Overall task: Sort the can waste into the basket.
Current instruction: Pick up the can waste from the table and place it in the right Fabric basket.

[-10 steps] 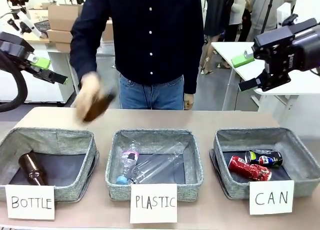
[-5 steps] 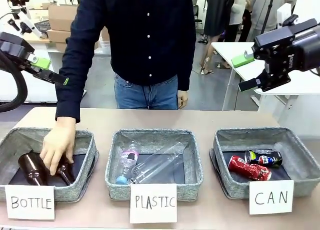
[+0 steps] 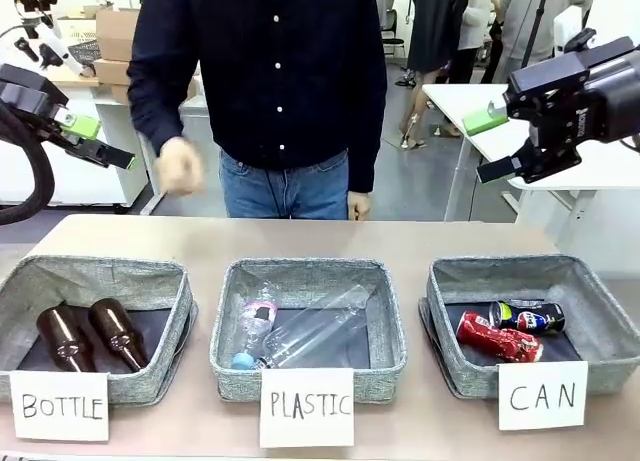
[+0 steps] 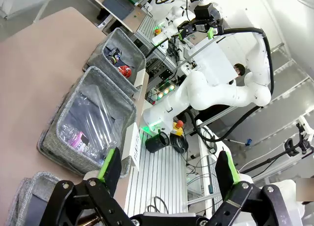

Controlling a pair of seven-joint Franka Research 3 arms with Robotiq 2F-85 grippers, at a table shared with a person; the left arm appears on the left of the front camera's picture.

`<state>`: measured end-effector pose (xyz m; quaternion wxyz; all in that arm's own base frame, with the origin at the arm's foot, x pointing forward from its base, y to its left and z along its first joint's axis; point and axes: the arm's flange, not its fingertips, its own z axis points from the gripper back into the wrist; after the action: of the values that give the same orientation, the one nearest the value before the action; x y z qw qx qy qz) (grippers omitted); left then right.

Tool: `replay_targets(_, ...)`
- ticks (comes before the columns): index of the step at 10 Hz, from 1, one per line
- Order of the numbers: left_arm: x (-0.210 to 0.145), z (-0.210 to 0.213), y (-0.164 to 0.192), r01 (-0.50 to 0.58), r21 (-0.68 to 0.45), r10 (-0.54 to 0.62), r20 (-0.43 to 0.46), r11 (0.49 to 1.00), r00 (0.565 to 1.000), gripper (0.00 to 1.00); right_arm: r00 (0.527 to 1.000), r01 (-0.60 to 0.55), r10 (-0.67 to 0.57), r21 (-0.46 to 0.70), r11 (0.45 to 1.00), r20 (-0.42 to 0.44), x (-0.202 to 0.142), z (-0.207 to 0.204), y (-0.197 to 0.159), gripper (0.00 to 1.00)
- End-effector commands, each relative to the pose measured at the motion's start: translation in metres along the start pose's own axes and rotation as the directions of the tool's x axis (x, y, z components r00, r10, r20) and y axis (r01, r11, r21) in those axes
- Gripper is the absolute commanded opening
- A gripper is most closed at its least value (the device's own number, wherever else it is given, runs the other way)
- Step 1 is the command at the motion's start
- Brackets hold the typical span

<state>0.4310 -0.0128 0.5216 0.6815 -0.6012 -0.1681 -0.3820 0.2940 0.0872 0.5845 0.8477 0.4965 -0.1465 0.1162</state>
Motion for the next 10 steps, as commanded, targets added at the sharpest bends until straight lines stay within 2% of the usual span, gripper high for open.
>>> replay_targets(1,-0.0001,0.0020,-0.0040,-0.006,0.005,0.006,-0.005,1.000,1.000,1.00,1.000,-0.003,0.003,-0.006,1.000,0.001,-0.0001,-0.0019,-0.0021,1.00)
replay_targets(10,-0.0001,0.0020,-0.0040,-0.006,0.005,0.006,-0.005,1.000,1.000,1.00,1.000,-0.003,0.003,-0.006,1.000,0.001,-0.0001,-0.0019,-0.0021,1.00)
